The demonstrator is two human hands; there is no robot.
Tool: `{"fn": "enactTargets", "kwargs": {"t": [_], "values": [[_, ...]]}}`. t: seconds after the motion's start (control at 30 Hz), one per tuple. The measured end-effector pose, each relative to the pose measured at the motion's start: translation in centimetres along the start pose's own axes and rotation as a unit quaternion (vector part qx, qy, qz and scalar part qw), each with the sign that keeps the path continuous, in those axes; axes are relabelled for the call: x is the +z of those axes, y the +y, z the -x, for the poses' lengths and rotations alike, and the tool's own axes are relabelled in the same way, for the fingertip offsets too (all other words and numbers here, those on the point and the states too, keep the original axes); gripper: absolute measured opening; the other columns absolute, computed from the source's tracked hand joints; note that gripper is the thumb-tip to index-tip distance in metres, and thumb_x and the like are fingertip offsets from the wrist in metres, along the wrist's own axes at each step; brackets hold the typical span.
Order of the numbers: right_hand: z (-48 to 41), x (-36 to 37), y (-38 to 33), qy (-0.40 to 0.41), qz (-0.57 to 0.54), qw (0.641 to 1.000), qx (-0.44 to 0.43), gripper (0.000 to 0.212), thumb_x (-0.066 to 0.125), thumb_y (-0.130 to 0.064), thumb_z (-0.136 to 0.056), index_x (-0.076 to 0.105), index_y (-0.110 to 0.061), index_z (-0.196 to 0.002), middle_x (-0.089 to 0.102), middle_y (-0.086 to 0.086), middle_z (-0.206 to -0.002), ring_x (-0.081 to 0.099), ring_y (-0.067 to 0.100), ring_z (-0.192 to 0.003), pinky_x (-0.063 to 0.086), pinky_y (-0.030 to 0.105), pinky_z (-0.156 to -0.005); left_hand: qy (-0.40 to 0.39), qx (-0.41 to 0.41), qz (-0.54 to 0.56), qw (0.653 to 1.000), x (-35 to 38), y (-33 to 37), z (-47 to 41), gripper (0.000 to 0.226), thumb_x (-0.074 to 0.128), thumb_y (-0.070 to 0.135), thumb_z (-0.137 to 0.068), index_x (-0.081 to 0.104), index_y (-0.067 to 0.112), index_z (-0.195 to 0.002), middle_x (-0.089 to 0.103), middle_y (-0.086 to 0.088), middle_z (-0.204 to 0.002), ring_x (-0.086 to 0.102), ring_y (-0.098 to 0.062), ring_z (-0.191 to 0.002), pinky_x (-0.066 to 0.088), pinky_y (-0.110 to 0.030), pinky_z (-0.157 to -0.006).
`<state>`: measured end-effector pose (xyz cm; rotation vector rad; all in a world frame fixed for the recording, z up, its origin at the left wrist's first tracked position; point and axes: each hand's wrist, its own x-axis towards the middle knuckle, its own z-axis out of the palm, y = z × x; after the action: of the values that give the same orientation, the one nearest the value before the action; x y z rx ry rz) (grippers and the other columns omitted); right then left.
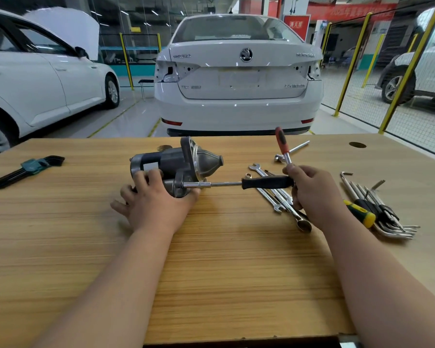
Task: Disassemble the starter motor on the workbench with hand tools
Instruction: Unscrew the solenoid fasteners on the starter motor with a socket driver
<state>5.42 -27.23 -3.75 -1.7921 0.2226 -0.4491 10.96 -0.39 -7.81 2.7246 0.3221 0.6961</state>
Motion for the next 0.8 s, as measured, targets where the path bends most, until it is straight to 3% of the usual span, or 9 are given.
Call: {"fn": "enactTargets", "kwargs": {"t": [0.07,0.13,0.27,0.47,0.57,0.67,0.8], "values": [[0.2,-0.4,0.1,-0.007,-0.039,0.998,-0.041,0.016,0.057,-0.030,-0.100,0.069,-0.021,-0.096,0.050,-0.005,-0.046,0.045,0.007,-0.040,0.040,0.020,-0.041,-0.001,0.006,0.014,1.000,0.0,-0.2,0.0,0.088,0.037,0.093,-0.052,0.032,0.029,-0.113,0.032,-0.001,-0.128,0.032,-0.033,-0.112,0.034,-0.050,-0.090],[0.3,-0.7,0.2,-0.019,-0.072,0.994,-0.078,0.012,0.059,-0.026,-0.098,0.071,-0.024,-0.098,0.055,-0.007,-0.052,0.051,0.007,-0.046,0.044,0.019,-0.046,0.000,0.014,0.028,1.000,0.1,-0.3,-0.2,0.086,0.044,0.089,-0.055,0.031,0.027,-0.113,0.034,-0.003,-0.127,0.031,-0.032,-0.110,0.038,-0.045,-0.083],[0.2,-1.2,0.5,-0.073,-0.147,0.982,-0.094,0.018,0.068,-0.025,-0.084,0.077,-0.032,-0.097,0.071,-0.005,-0.080,0.065,0.017,-0.074,0.056,0.026,-0.072,0.002,0.015,0.045,0.999,0.2,-0.1,-0.5,0.083,0.050,0.082,-0.057,0.030,0.022,-0.110,0.035,-0.007,-0.122,0.032,-0.030,-0.110,0.036,-0.047,-0.088],[0.6,-2.5,0.4,-0.133,-0.120,0.974,-0.137,0.027,0.072,-0.006,-0.085,0.079,-0.032,-0.087,0.071,-0.008,-0.109,0.066,0.021,-0.108,0.049,0.043,-0.104,-0.005,0.010,0.083,0.996,0.0,0.2,-0.6,0.076,0.057,0.077,-0.059,0.035,0.025,-0.110,0.035,-0.006,-0.123,0.030,-0.029,-0.111,0.033,-0.046,-0.088],[0.9,-2.9,0.3,-0.151,-0.065,0.973,-0.160,0.034,0.070,-0.002,-0.083,0.080,-0.035,-0.086,0.069,-0.008,-0.119,0.063,0.018,-0.117,0.049,0.036,-0.103,-0.008,0.013,0.076,0.997,-0.2,0.2,-0.5,0.076,0.053,0.079,-0.059,0.035,0.025,-0.110,0.034,-0.007,-0.122,0.030,-0.029,-0.110,0.032,-0.044,-0.086],[0.6,-2.8,0.4,-0.133,-0.086,0.982,-0.104,0.038,0.067,0.002,-0.086,0.080,-0.032,-0.094,0.073,0.000,-0.113,0.065,0.026,-0.114,0.050,0.037,-0.101,-0.012,0.014,0.064,0.998,-0.2,0.2,-0.6,0.076,0.047,0.081,-0.058,0.033,0.025,-0.108,0.033,-0.007,-0.122,0.030,-0.029,-0.108,0.032,-0.044,-0.084],[0.9,-2.2,-0.2,-0.093,-0.119,0.987,-0.054,0.026,0.066,-0.010,-0.091,0.080,-0.031,-0.089,0.076,0.001,-0.090,0.072,0.020,-0.081,0.057,0.024,-0.069,-0.016,0.015,0.054,0.998,-0.2,0.3,-0.5,0.075,0.048,0.081,-0.061,0.032,0.025,-0.108,0.033,-0.008,-0.122,0.031,-0.030,-0.109,0.034,-0.046,-0.086]]}}
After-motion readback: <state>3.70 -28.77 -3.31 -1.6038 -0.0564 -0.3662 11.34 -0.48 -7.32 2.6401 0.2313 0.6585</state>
